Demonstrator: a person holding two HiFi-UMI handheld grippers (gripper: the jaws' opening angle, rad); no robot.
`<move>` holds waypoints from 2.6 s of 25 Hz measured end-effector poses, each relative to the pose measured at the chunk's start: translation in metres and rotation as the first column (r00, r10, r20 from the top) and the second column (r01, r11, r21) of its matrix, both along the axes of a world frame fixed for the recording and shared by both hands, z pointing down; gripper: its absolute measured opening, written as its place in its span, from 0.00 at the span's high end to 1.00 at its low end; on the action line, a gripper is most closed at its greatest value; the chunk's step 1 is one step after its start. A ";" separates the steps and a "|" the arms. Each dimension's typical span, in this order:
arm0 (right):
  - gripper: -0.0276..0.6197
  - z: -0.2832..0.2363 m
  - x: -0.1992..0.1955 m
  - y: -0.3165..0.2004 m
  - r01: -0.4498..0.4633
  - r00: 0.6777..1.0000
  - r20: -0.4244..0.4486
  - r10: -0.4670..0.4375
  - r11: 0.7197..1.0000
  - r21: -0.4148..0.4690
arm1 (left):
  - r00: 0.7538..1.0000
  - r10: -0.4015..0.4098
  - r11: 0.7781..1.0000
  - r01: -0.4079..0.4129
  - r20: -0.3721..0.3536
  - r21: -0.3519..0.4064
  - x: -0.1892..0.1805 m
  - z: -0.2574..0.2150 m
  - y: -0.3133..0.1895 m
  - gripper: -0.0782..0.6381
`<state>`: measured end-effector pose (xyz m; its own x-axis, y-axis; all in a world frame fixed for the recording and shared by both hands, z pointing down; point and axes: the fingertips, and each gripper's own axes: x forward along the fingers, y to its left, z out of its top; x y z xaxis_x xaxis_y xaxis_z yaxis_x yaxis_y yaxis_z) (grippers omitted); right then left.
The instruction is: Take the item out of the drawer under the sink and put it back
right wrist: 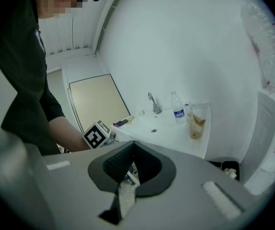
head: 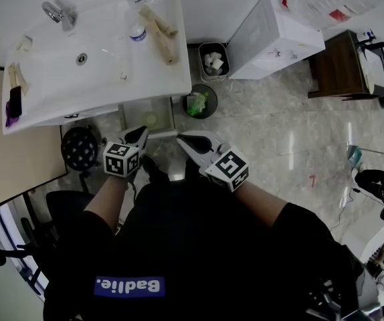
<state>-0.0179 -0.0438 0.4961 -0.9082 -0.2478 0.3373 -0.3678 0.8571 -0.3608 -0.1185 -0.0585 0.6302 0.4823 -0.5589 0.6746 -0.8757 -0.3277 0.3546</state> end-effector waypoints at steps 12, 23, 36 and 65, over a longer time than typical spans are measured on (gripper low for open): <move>0.95 0.022 0.010 -0.003 -0.025 0.998 -0.053 0.024 1.000 -0.009 | 0.990 0.048 0.992 -0.032 0.131 -0.121 -0.021 0.080 -0.014 0.90; 0.95 0.041 0.031 -0.001 -0.056 0.995 -0.089 0.050 0.996 -0.064 | 0.969 0.115 0.976 -0.068 0.220 -0.209 -0.027 0.134 -0.024 0.89; 0.95 0.062 0.044 0.001 -0.061 0.990 -0.134 0.047 0.993 -0.106 | 0.952 0.114 0.945 -0.017 0.283 -0.326 -0.051 0.188 -0.030 0.75; 0.95 0.070 0.077 -0.004 -0.145 0.968 -0.227 0.110 0.979 -0.146 | 0.843 0.301 0.906 -0.107 0.446 -0.410 -0.060 0.235 -0.042 0.86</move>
<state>0.0589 -0.0477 0.5663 -0.7731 -0.2834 0.5675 -0.5551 0.7353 -0.3889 -0.1786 -0.1005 0.8651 0.1103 -0.1599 0.9809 -0.8902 -0.4548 0.0260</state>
